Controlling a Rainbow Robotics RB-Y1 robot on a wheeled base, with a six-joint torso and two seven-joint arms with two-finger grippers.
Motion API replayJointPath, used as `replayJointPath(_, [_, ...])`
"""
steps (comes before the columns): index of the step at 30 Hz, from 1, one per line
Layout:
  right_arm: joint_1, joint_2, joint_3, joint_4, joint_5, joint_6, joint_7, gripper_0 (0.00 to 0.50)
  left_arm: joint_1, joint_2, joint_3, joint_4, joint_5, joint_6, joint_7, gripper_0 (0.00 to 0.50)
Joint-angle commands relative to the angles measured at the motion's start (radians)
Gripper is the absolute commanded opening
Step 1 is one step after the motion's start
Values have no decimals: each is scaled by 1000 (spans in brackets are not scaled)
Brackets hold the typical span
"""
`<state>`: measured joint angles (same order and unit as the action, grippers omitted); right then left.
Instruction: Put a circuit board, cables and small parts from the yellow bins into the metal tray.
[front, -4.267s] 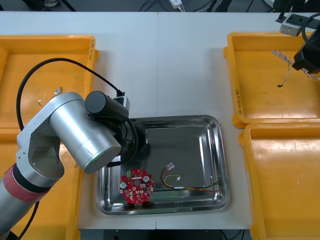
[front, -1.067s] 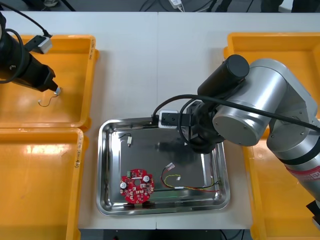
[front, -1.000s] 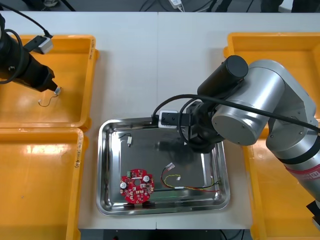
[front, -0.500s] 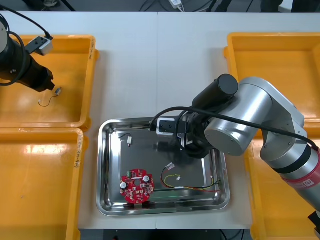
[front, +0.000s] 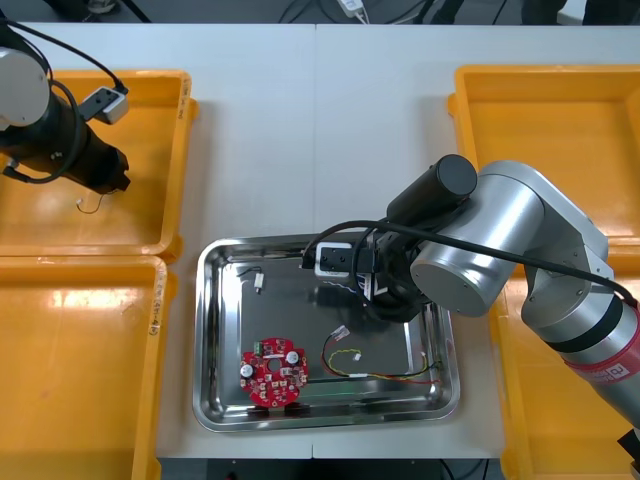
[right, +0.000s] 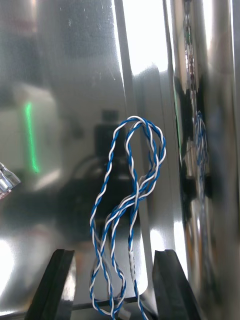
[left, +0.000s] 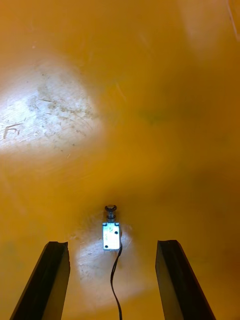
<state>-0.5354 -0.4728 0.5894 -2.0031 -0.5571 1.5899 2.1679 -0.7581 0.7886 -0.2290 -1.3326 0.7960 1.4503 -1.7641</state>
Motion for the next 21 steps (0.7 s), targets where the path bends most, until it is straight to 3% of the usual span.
replayJointPath(1, [6,19,15,-13,11,-7,15,500,-38,-17,-20,-2,-17,-21,12,500])
replayJointPath(9, [0,17,-45,-45,20,62,21,500,-14,-17,-50,-3,-29,-80,21,500])
replayJointPath(17, [-57,19,-209,-92,-96,266,18,500,-7,-17,-58,-2,-29,-82,21,500])
replayJointPath(21, [-106,19,-267,-112,-115,330,7,500,2,-17,-58,-2,-34,-87,21,500])
